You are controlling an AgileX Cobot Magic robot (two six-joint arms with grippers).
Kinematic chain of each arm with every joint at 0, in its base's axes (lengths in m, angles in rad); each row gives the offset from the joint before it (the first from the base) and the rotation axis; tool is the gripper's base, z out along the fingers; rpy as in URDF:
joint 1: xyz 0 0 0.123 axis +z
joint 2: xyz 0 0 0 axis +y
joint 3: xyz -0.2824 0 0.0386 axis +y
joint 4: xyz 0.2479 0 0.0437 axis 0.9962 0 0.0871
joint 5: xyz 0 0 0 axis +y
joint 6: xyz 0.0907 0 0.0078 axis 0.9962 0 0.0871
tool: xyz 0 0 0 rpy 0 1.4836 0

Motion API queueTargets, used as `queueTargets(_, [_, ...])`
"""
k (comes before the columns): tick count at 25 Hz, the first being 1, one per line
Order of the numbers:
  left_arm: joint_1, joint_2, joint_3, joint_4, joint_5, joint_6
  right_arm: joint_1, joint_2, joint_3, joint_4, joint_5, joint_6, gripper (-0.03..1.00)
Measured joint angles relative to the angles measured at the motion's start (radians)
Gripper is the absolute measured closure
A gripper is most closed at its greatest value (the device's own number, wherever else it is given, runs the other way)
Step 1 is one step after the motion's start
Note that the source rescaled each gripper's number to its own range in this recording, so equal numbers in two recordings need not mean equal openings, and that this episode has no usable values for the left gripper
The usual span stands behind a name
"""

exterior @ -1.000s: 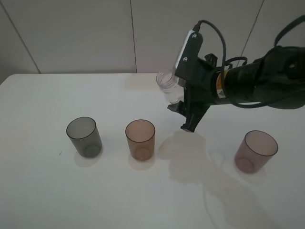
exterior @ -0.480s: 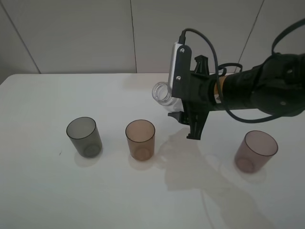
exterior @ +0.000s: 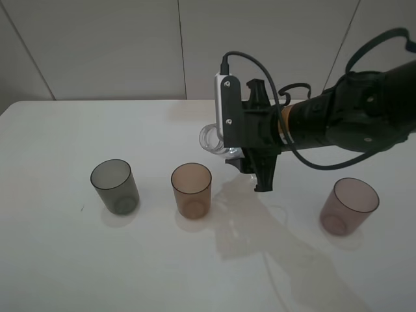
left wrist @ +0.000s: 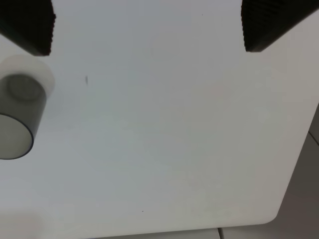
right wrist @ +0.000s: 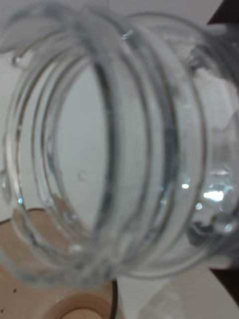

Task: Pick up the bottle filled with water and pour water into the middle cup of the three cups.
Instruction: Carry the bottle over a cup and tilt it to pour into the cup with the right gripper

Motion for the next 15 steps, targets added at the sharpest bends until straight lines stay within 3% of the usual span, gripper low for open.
queueTargets(9, [0.000,0.000,0.000,0.000,0.000,0.000,0.000,0.026,-0.059,0.031,0.045,0.000,0.94])
queueTargets(15, [0.000,0.000,0.000,0.000,0.000,0.000,0.000,0.030,-0.060,0.132,0.010,-0.062,0.94])
